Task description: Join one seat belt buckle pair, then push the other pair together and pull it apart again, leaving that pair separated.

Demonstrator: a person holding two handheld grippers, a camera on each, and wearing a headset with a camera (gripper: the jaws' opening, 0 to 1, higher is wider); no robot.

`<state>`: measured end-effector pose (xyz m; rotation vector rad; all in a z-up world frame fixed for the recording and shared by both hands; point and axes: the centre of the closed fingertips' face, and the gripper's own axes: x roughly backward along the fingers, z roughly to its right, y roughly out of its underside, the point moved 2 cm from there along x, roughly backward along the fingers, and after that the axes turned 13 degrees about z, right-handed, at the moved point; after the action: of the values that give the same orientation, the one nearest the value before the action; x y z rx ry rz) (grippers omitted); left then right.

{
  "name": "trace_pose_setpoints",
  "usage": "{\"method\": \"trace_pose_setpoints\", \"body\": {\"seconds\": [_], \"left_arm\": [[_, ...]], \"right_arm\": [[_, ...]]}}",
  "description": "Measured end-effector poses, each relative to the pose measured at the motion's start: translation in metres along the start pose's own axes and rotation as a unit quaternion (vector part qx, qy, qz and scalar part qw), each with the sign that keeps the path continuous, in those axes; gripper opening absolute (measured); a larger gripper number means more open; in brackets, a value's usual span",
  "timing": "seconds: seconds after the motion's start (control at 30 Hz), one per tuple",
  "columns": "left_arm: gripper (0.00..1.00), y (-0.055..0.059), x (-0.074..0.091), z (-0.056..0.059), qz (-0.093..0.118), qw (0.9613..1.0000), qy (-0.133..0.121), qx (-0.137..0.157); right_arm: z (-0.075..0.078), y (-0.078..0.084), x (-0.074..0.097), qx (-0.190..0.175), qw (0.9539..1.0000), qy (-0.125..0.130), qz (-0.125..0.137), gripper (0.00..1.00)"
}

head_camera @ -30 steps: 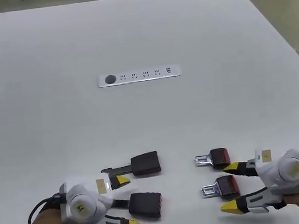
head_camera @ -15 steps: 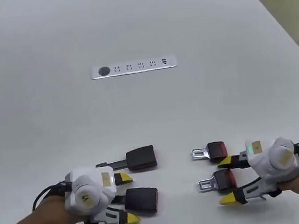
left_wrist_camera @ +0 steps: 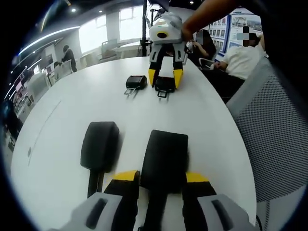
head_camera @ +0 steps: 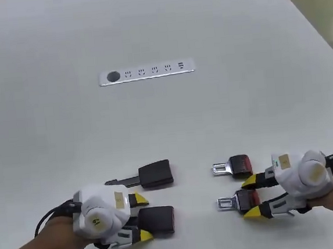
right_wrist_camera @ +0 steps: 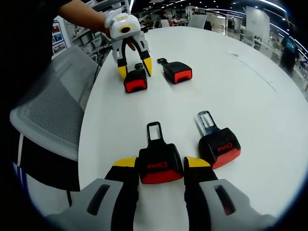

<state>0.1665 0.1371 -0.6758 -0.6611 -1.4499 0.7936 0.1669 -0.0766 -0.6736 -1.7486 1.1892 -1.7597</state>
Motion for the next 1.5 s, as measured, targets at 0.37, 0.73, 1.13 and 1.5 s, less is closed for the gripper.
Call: {"method": "trace_pose_setpoints", "body": {"seconds": [0.37, 0.73, 1.13, 1.5], "left_arm": [[0.34, 0.001, 0.001, -0.004, -0.005, 0.9999, -0.014, 0.009], [0.34, 0.0, -0.001, -0.004, -0.021, 0.9996, -0.014, 0.011], [0.34, 0.003, -0.001, -0.003, -0.028, 0.9992, -0.021, 0.018], [0.34, 0.002, -0.001, -0.001, -0.034, 0.9991, -0.02, 0.017]], "right_arm": [[-0.003, -0.002, -0.001, 0.034, 0.9986, -0.019, -0.037, 0.34], [-0.001, 0.003, -0.001, 0.048, 0.9955, -0.024, -0.079, 0.34], [-0.011, -0.003, -0.011, 0.043, 0.9967, -0.012, -0.068, 0.34], [-0.02, -0.015, -0.032, 0.058, 0.9966, -0.017, -0.056, 0.34]]}}
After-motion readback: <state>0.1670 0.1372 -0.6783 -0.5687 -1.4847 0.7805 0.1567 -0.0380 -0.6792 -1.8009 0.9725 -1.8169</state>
